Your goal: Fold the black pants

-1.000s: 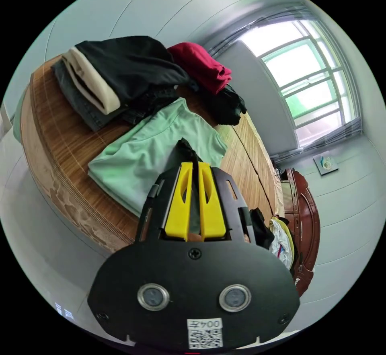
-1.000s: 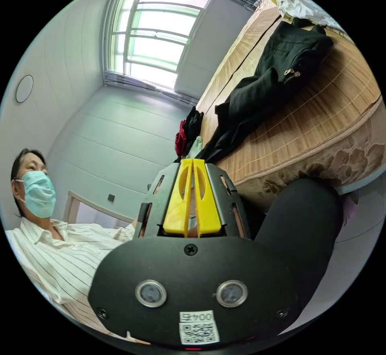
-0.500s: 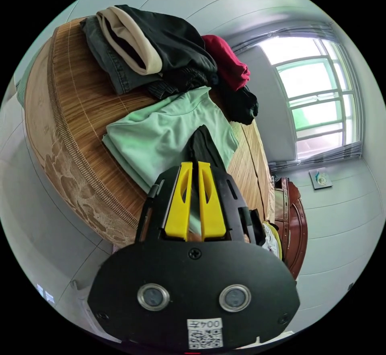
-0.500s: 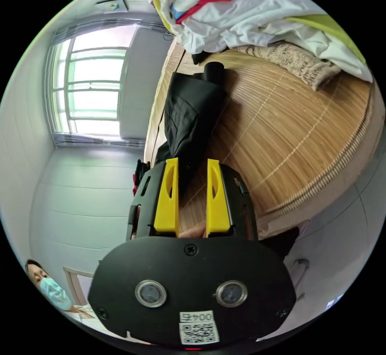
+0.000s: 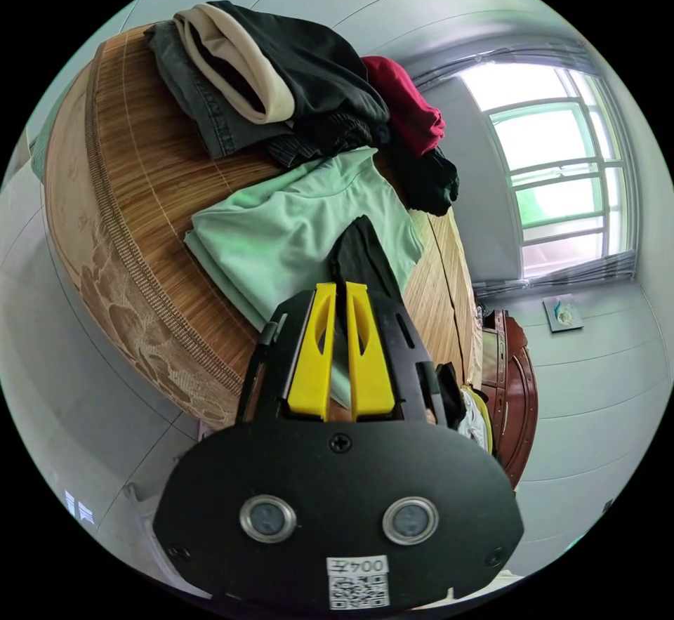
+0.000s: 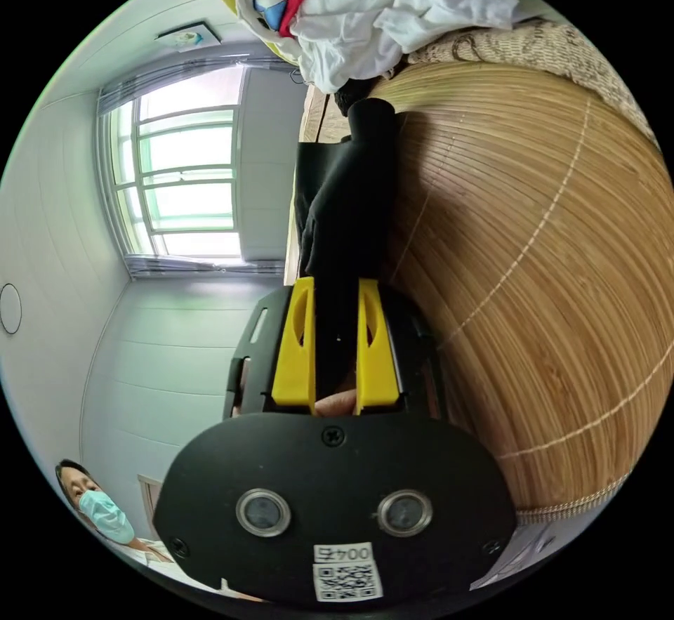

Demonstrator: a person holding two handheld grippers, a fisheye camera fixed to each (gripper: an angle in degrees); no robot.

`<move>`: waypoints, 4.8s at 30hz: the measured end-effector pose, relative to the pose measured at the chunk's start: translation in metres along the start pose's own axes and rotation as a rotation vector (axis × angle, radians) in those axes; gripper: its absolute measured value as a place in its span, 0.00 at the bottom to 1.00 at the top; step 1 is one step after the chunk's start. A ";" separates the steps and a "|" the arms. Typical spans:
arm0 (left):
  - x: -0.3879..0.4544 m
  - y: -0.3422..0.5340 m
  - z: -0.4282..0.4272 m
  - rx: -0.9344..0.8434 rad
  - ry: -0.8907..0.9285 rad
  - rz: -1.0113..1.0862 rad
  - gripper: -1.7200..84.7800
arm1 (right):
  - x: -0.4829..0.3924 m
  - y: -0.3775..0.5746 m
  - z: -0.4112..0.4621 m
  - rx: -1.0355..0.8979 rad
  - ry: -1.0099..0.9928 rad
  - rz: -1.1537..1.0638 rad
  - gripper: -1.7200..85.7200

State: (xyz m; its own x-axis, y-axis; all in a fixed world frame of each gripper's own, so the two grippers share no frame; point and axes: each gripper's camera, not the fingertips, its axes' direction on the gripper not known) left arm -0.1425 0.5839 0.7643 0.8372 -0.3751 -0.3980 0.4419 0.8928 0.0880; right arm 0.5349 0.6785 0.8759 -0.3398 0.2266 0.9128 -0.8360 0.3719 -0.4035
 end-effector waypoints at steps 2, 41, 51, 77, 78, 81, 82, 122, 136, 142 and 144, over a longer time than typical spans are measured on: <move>0.004 -0.004 -0.006 -0.001 0.006 0.003 0.06 | -0.005 0.004 -0.003 0.038 0.053 -0.007 0.07; 0.320 0.060 -0.132 -0.108 -0.115 0.805 0.03 | -0.059 0.280 -0.232 0.005 -0.185 -0.110 0.06; 0.427 0.004 0.003 -0.305 -0.428 0.953 0.02 | -0.094 0.318 -0.265 0.031 -0.077 -0.182 0.01; 0.401 -0.020 -0.189 -0.193 -0.216 0.757 0.02 | -0.097 0.292 0.040 -0.248 0.575 -0.578 0.15; 0.389 -0.014 -0.206 -0.185 -0.208 0.733 0.02 | -0.094 0.291 0.047 -0.255 0.579 -0.575 0.16; 0.362 -0.001 -0.240 -0.178 -0.220 0.703 0.02 | -0.071 0.285 0.078 -0.311 0.603 -0.523 0.14; 0.358 0.001 -0.246 -0.177 -0.220 0.696 0.02 | -0.064 0.285 0.088 -0.328 0.606 -0.512 0.10; 0.319 -0.013 -0.284 -0.240 -0.212 0.682 0.02 | 0.000 0.369 0.242 -0.624 0.613 -1.145 0.08; 0.322 0.000 -0.268 -0.257 -0.233 0.692 0.02 | 0.091 0.428 0.295 -0.863 0.908 -1.433 0.05; 0.346 -0.009 -0.246 -0.241 -0.278 0.743 0.02 | 0.079 0.418 0.279 -0.799 0.884 -1.395 0.07; 0.369 -0.024 -0.234 -0.211 -0.292 0.782 0.02 | 0.068 0.411 0.273 -0.731 0.871 -1.379 0.07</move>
State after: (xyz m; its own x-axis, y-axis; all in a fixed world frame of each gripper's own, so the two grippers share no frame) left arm 0.0798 0.4823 0.4019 0.9382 0.3437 -0.0405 -0.3414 0.9383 0.0553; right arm 0.0502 0.6007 0.7897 0.8763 -0.2898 0.3848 0.1340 0.9139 0.3831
